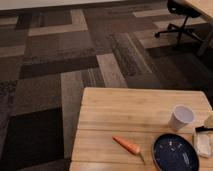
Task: Place the eraser on the white sponge
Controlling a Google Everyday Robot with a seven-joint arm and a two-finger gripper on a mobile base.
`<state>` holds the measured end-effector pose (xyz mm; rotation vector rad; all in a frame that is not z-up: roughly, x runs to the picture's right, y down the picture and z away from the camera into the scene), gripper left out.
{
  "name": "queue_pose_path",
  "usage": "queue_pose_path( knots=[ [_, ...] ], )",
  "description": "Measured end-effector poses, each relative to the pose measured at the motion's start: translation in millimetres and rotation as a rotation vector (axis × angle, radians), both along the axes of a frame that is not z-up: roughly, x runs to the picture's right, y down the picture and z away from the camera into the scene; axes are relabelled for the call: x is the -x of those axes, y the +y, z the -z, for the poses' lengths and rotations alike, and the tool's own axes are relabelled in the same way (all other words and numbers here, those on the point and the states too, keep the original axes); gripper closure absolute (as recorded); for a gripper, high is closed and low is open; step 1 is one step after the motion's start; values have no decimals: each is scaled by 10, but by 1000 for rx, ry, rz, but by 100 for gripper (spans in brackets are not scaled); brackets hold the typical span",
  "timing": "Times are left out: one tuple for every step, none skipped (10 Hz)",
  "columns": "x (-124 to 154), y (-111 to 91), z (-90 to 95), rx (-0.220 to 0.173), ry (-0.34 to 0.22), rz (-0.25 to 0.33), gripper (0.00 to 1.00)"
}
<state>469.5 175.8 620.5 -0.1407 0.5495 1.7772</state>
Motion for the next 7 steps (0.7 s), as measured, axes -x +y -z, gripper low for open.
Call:
queue_pose_path(
  knots=[
    [18,35,-18,-9,-8,1,100],
    [9,23,-8,-35,-12,9,100],
    [-28,36,14,-50,-9,20,100],
    [-64,47,14,-61,-5,17,100],
    [-101,53,-13,-77,-2,9,100],
    [-125,76,-51,-88,-1,4,100],
    [-128,96,-75,-93,-4,0,100]
  ],
)
